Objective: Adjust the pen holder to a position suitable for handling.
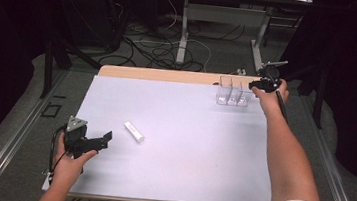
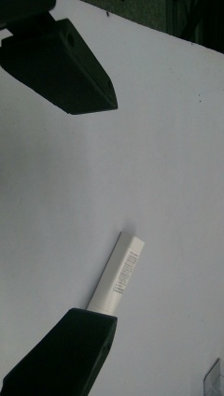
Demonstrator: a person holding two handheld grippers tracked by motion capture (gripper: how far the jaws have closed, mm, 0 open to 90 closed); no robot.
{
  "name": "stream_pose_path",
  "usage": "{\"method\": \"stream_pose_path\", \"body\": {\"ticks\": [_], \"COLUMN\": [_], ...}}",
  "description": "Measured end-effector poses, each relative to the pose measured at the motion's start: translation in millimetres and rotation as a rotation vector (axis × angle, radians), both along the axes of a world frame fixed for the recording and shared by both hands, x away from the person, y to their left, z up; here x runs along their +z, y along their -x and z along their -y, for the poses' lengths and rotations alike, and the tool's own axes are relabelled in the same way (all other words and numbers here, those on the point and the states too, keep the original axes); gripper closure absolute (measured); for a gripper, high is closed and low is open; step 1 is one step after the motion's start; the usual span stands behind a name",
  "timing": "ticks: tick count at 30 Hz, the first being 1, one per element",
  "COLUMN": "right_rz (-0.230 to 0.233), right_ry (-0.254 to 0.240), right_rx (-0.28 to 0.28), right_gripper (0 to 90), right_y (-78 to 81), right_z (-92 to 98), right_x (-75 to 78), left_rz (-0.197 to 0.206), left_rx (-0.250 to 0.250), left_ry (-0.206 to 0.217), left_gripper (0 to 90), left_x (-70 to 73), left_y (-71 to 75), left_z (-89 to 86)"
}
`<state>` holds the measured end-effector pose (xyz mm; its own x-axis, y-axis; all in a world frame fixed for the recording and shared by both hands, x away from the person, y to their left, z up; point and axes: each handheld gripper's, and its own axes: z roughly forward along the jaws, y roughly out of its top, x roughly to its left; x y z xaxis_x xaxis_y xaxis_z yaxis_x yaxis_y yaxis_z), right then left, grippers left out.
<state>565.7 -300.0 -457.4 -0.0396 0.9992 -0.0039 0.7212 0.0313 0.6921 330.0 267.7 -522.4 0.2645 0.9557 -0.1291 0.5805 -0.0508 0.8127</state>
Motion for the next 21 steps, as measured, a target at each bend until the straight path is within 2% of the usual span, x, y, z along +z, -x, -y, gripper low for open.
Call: {"method": "stream_pose_path", "body": {"ticks": [4,7,16,21], "right_rz": [-0.006,-0.004,-0.024,-0.042], "right_ry": [-0.01,0.0,-0.004,-0.004], "right_rx": [0.002,0.005,-0.001,0.001], "right_gripper": [51.3,55.2,69.9,72.9], "right_y": [-0.3,-0.9,-3.6,-5.3], "right_z": [-2.9,-5.2,-7.9,-6.2], "right_x": [-1.0,-2.4,-7.8,-11.7], "left_rz": [0.0,-0.009,-0.003,-0.002], "left_rx": [-0.004,-0.004,-0.002,-0.005], "left_ry": [0.001,0.0,0.011,0.012], "left_gripper": [0.5,0.5,0.7,0.7], "left_x": [-0.3,0.1,-0.8,-0.3], "left_y": [-0.1,-0.2,-0.5,0.6], "left_z": [0.2,0.0,0.1,0.1]}}
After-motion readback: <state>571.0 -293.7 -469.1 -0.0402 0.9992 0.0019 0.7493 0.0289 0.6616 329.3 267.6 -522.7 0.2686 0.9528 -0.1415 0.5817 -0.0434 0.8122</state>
